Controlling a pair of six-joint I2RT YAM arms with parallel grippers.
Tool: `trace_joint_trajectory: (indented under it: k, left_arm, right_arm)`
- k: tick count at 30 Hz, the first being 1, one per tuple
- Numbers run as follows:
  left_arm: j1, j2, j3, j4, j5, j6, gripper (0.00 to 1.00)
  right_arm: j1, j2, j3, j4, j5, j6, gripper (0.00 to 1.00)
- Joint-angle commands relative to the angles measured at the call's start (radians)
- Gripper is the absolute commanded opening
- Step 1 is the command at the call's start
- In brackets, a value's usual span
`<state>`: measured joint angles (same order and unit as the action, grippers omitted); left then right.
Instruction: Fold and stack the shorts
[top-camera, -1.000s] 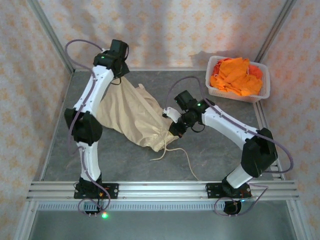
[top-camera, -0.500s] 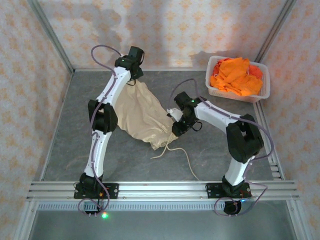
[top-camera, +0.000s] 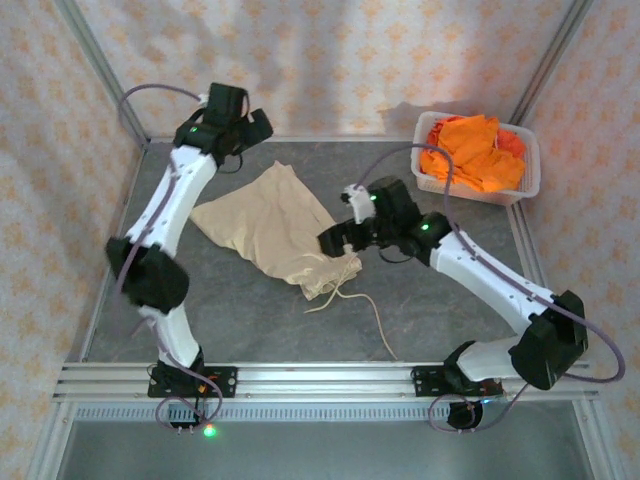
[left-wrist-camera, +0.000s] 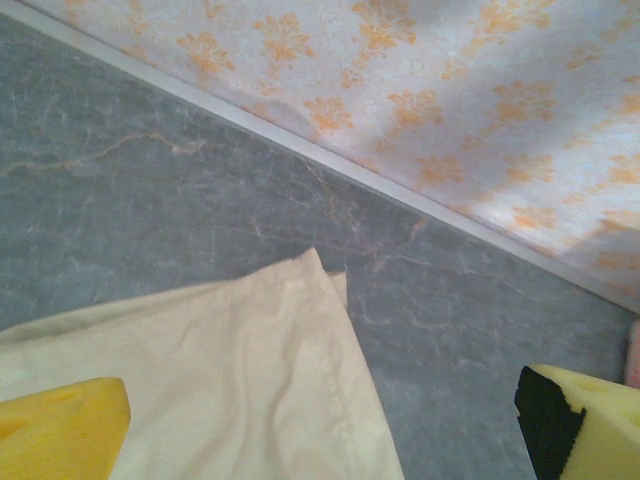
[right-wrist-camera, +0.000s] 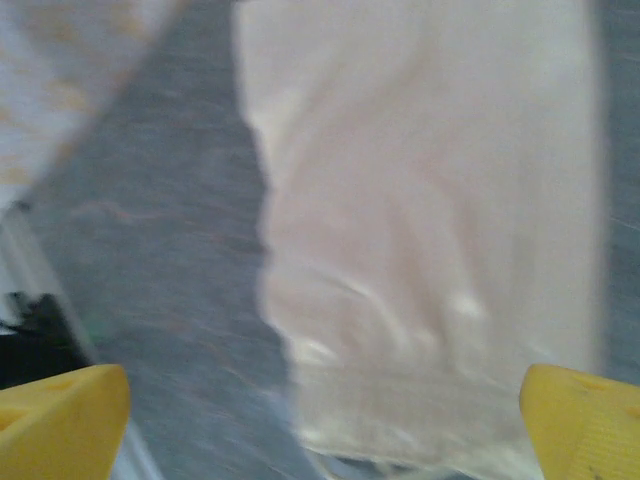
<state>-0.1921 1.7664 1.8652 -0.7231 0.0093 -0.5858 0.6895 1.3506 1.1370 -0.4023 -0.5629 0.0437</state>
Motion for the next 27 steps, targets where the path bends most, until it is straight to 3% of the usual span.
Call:
trace_joint_trajectory:
  k: [1, 5, 13, 23, 27]
  left_arm:
    - [0.033, -0.060, -0.259, 0.197, 0.135, -0.025, 1.00]
    - [0.076, -0.112, -0.487, 0.343, 0.219, -0.043, 1.00]
    - [0.116, -0.003, -0.647, 0.441, 0.276, -0.044, 1.00]
    - [0.138, -0.042, -0.886, 0.584, 0.264, -0.083, 1.00]
    - [0.138, -0.103, -1.042, 0.656, 0.245, -0.126, 1.00]
  right_arm:
    - [0.096, 0.103, 0.008, 0.147, -0.070, 0.193, 0.99]
    - [0.149, 0.224, 0.018, 0.213, -0.099, 0.324, 0.99]
    - [0.176, 0.412, -0.047, 0.210, -0.117, 0.442, 1.00]
    - [0.048, 0.410, -0.152, -0.131, 0.015, 0.216, 1.00]
    - [-0.013, 0.407, -0.134, -0.276, 0.126, 0.094, 0.99]
